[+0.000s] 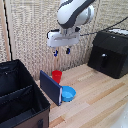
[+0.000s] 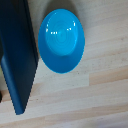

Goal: Please find the red cup among the items before you. Carefully move your gripper towards it and gently hold it. Locate the front section of the organizer in front of you. Transfer the red cup above the front section and let go, placing it within that section.

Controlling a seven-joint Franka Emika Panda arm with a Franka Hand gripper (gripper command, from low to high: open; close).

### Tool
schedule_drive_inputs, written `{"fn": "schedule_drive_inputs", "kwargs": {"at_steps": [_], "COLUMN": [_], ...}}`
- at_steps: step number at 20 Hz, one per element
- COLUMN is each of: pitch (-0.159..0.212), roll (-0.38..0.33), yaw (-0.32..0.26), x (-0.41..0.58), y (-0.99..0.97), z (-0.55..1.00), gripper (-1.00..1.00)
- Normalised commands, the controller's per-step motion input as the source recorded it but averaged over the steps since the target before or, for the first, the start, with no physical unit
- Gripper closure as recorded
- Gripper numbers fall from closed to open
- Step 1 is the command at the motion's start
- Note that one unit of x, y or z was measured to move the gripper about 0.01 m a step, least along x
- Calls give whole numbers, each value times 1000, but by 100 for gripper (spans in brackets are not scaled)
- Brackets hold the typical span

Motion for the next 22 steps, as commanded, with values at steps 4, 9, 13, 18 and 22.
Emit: {"fn": "schedule_drive_inputs", "kwargs": {"at_steps": [4, 9, 13, 18, 22], "pitch": [20, 39, 3, 9, 10], "roll": [1, 14, 1, 3, 0], "yaw": [-15, -127, -150, -116, -54], "x": [42, 93, 212, 461, 534], "y": [-106, -311, -336, -213, 0], "z": [-99, -159, -62, -71, -186], "gripper": [-100, -100, -100, -100, -100]}}
